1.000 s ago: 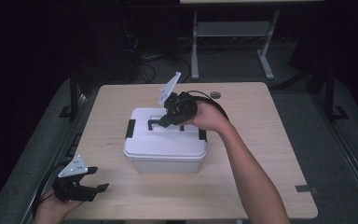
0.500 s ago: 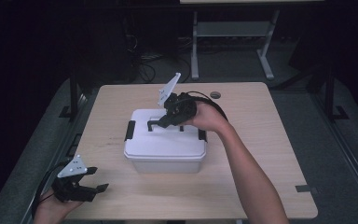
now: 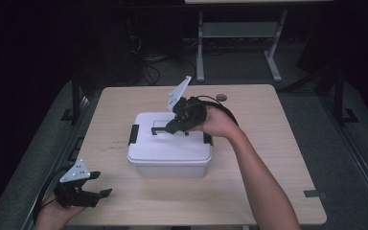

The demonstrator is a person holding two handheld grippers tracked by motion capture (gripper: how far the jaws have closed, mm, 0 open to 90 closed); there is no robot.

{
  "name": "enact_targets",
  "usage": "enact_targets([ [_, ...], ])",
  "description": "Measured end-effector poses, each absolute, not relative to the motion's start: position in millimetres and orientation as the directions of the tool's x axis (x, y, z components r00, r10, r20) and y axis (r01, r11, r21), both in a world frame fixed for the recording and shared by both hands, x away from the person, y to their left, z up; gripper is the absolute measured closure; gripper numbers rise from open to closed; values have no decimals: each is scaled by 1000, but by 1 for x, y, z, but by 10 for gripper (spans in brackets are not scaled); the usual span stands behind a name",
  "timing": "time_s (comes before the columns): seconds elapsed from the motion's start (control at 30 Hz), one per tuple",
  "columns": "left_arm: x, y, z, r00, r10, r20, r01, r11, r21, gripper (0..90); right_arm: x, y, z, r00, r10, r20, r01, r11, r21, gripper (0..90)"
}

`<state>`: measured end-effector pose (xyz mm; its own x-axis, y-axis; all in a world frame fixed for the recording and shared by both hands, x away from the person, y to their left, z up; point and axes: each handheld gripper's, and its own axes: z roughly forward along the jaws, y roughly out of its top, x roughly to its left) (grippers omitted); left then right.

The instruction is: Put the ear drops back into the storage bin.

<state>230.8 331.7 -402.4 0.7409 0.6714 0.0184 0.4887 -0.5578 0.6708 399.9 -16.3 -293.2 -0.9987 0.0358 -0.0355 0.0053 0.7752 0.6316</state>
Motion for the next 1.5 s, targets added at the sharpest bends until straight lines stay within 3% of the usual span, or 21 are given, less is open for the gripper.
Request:
enact_targets([
  [0.87,231,325,-404,754,657,21,482,-574,662,248,382,-47,-299,-995,97,-28,55,754,654,686],
  [1.5,232,326,-402,750,661,22,481,-568,667,247,377,-77,-279,-987,151,-59,72,736,673,663],
])
